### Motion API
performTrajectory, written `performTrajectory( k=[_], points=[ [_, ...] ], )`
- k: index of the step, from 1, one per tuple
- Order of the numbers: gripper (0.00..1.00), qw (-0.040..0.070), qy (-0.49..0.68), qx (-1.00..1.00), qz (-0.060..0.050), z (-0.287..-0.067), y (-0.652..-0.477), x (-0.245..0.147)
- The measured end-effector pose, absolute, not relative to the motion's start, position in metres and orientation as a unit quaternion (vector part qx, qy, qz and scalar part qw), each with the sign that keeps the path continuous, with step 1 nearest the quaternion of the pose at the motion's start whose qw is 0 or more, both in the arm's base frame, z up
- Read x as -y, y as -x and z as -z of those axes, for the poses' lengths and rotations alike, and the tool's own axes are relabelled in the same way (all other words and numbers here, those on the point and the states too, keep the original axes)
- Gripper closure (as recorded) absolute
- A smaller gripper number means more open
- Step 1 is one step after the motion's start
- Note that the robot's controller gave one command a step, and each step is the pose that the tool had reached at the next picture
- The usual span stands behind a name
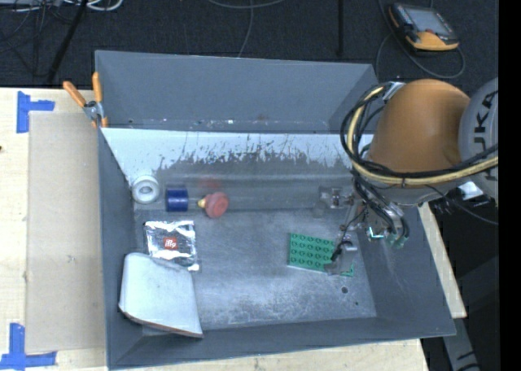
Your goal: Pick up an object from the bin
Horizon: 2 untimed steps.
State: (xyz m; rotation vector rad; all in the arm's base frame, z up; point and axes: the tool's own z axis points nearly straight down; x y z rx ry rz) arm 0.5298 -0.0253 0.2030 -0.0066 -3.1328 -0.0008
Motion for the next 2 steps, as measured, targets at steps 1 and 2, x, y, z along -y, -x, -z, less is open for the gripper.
performTrajectory(
  k=[1, 2],
  points=[
    [0.0, 0.003, -0.002, 1.0, 0.0, -0.0654, -0.5596, 0.0456],
    [1.0, 0.001, -0.003, 1.0, 0.0, -0.0696, -0.561, 0.0453]
  ],
)
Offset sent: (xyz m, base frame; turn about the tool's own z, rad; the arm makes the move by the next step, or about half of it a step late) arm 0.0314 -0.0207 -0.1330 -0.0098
